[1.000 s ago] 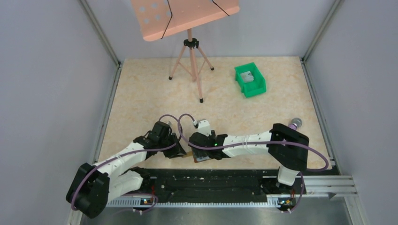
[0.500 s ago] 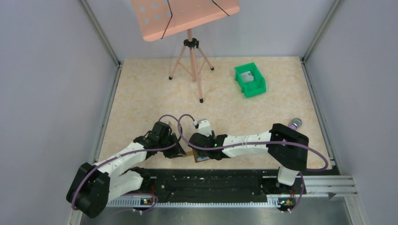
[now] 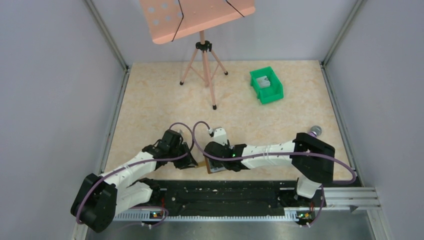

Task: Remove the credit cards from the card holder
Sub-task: Remove the credit card from the card holder.

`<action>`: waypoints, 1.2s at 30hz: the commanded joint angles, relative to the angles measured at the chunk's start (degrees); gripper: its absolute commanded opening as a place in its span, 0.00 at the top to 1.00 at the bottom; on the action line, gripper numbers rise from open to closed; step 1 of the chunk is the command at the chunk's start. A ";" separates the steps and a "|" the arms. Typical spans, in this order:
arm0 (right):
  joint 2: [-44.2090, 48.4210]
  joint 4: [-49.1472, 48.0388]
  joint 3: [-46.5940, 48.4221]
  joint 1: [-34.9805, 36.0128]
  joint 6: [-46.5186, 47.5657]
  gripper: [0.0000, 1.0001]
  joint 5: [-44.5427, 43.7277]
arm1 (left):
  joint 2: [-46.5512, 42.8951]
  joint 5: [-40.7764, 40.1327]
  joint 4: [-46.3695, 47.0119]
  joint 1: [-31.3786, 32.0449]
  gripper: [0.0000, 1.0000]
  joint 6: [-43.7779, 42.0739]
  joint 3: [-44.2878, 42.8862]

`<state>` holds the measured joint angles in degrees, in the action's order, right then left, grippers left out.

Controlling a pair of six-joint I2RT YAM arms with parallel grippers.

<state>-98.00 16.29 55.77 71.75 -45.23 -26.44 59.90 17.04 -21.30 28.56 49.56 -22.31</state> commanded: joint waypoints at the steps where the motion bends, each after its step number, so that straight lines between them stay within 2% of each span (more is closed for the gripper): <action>1: 5.48 -6.44 -3.13 -0.79 -1.50 0.49 3.62 | -0.08 -0.55 -0.89 -0.34 0.72 -0.96 -2.56; 14: 11.88 -19.73 -13.48 -5.35 -5.44 0.50 13.11 | 3.18 -0.47 -2.20 -0.33 0.72 -2.25 -6.98; 21: 15.79 -27.89 -19.54 -8.14 -8.17 0.51 18.25 | 1.86 -0.42 -5.15 -0.34 0.72 -2.68 -10.76; 28: 16.92 -28.70 -20.82 -8.60 -8.37 0.52 18.93 | 0.32 1.96 -7.13 -0.32 0.72 -2.72 -15.27; 32: 17.55 -28.19 -20.70 -8.68 -8.11 0.53 18.46 | -0.92 5.32 -4.28 -0.25 0.73 -1.31 -16.11; 36: 17.59 -28.78 -20.64 -8.67 -7.89 0.53 18.68 | 0.35 8.49 1.62 -0.25 0.79 0.51 -14.14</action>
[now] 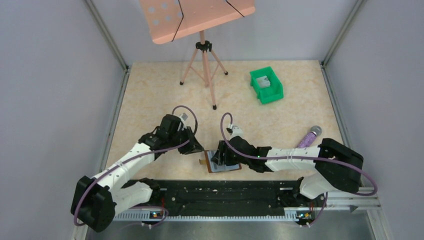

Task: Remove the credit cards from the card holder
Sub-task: Remove the credit card from the card holder.

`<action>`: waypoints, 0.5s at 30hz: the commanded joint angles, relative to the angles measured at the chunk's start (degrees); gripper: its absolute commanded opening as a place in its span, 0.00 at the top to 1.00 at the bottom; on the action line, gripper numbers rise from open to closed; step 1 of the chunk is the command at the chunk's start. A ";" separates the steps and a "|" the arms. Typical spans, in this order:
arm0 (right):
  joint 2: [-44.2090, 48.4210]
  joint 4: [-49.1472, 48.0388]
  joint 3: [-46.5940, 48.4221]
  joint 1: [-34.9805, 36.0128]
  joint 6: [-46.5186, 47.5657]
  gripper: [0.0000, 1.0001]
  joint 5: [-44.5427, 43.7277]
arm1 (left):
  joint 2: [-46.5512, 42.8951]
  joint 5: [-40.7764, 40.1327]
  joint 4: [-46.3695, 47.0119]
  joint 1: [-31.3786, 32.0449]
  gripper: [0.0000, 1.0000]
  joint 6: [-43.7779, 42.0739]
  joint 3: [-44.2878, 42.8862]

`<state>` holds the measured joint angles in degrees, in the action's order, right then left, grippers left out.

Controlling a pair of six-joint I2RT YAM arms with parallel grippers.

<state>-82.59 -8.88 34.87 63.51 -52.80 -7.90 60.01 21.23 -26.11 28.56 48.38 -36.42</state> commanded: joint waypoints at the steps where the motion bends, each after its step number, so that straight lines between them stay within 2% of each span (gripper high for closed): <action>1: 2.09 -3.72 0.25 -0.41 -0.17 0.53 0.03 | 1.07 4.57 7.40 -0.25 0.82 1.91 0.43; 7: 1.79 -3.42 0.55 -0.40 0.04 0.53 -0.13 | 5.99 6.80 14.50 -0.26 0.93 3.13 3.81; 15: 3.06 -5.04 -0.45 -0.40 -0.15 0.54 -0.44 | 9.69 5.97 16.40 -0.19 0.97 2.01 5.83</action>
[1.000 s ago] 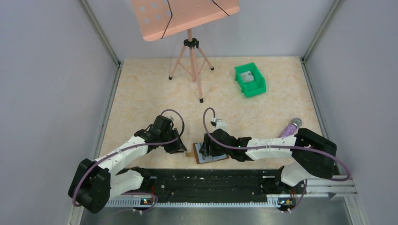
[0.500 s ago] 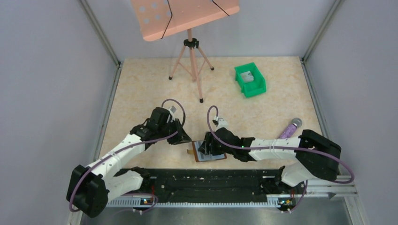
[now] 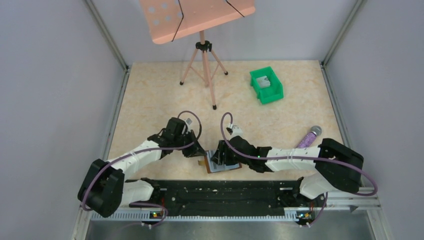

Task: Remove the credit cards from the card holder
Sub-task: Remove the credit card from the card holder.

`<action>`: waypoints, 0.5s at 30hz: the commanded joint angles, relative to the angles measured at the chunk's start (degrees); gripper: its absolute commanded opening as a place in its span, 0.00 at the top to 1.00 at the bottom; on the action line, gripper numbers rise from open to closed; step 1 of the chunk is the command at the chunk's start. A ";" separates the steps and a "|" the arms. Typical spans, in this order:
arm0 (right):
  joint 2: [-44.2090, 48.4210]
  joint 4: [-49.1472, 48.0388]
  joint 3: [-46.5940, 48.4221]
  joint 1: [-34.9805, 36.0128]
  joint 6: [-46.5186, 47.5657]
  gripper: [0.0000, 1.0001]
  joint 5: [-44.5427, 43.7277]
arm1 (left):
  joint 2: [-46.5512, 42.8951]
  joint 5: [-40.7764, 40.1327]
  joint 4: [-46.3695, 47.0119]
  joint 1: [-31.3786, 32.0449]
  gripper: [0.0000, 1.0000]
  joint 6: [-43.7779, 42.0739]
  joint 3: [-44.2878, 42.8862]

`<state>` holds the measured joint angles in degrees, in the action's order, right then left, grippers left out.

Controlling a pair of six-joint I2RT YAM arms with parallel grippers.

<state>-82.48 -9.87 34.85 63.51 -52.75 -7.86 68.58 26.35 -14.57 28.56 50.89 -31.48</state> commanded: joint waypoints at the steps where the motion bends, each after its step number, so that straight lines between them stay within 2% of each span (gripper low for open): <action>1: 3.22 -4.55 -0.70 -0.44 -0.26 0.54 -0.49 | 1.90 1.20 5.60 -0.17 0.97 -0.72 1.09; 8: 3.10 -6.76 -1.62 -0.44 -0.26 0.54 0.65 | 5.52 2.17 9.29 -0.25 0.97 -0.57 2.53; 15: 1.42 -6.99 -1.67 -0.40 -0.46 0.54 1.49 | 4.64 3.86 9.94 -0.08 0.97 0.34 2.57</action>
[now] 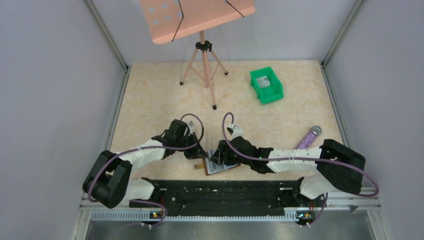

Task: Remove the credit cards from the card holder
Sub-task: Remove the credit card from the card holder.

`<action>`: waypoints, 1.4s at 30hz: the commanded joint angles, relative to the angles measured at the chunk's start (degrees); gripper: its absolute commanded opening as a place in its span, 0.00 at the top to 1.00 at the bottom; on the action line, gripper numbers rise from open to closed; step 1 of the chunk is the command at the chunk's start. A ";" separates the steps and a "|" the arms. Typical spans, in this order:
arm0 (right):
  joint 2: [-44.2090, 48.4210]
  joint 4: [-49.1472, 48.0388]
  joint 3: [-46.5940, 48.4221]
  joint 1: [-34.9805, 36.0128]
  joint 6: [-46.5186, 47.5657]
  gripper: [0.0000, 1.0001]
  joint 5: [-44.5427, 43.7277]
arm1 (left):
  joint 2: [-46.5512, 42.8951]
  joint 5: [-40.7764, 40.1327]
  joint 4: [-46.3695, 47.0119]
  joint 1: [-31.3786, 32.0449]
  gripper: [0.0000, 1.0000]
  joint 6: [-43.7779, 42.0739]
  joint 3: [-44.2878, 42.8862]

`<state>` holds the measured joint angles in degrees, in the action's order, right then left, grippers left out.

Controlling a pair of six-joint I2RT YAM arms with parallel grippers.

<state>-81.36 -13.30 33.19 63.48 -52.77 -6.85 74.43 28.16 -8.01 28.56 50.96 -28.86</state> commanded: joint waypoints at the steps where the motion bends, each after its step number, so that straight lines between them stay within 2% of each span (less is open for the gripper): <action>1: 0.26 -3.46 -0.05 -0.42 -0.48 0.54 0.44 | -1.55 2.11 3.32 0.06 0.97 0.40 0.02; 10: -0.61 -2.02 0.82 -0.43 -0.29 0.53 0.70 | -2.69 3.99 4.65 0.86 0.97 1.75 0.36; 29: 5.19 6.24 1.27 -0.38 0.10 0.30 -3.87 | 1.49 6.16 10.23 4.72 0.97 4.22 -1.10; 36: 11.41 10.73 0.96 -0.38 1.87 0.37 -5.89 | 4.74 6.37 11.77 6.15 0.97 5.24 -2.34; 38: 12.34 10.97 0.83 -0.38 2.08 0.38 -5.97 | 3.43 3.96 9.07 6.16 0.98 4.53 -3.33; 42: 10.83 10.87 1.91 -0.38 1.27 0.41 -4.01 | -2.19 -6.25 -3.34 5.93 0.97 1.71 -6.22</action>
<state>-70.35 -2.98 33.01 63.48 -51.75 -11.22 77.56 30.39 -3.33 34.65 55.29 -30.85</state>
